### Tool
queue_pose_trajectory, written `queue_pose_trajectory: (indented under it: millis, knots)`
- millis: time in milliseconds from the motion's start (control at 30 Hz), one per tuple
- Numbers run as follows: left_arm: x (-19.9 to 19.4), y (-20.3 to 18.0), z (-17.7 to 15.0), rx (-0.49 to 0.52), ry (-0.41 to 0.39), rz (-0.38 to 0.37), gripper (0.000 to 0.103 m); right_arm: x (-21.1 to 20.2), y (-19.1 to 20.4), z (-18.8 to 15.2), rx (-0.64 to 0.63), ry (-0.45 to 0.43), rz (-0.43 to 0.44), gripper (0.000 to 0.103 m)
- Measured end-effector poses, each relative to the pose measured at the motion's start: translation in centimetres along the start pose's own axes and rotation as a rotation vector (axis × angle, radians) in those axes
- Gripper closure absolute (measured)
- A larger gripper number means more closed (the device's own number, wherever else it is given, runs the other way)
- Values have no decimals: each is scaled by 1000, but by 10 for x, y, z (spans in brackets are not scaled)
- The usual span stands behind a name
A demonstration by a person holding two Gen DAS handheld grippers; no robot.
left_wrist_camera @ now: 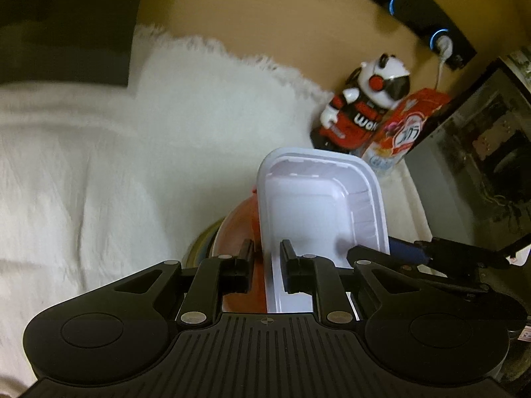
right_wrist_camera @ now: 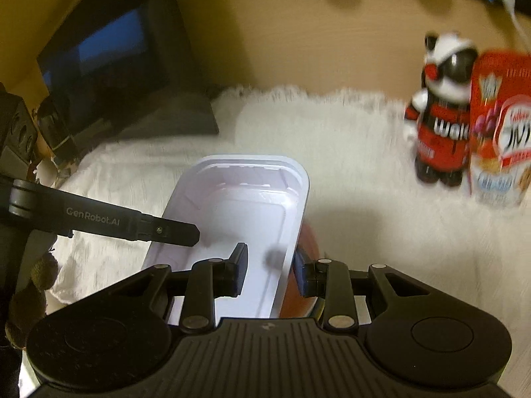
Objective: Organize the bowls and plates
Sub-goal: 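Carry the tray over the bowl stack and lower it onto the white bowl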
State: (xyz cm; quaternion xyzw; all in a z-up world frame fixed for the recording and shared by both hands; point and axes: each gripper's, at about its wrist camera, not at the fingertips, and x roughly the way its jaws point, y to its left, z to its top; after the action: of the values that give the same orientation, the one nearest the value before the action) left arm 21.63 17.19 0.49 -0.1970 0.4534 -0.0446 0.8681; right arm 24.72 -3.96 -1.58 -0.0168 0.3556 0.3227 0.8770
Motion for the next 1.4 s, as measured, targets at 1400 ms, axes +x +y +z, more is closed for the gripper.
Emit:
queue_pose_trajectory:
  millis: [1400]
  knots:
    - [11,8,7,-48,25,31,84,29,-4,9,35,48,-5,74]
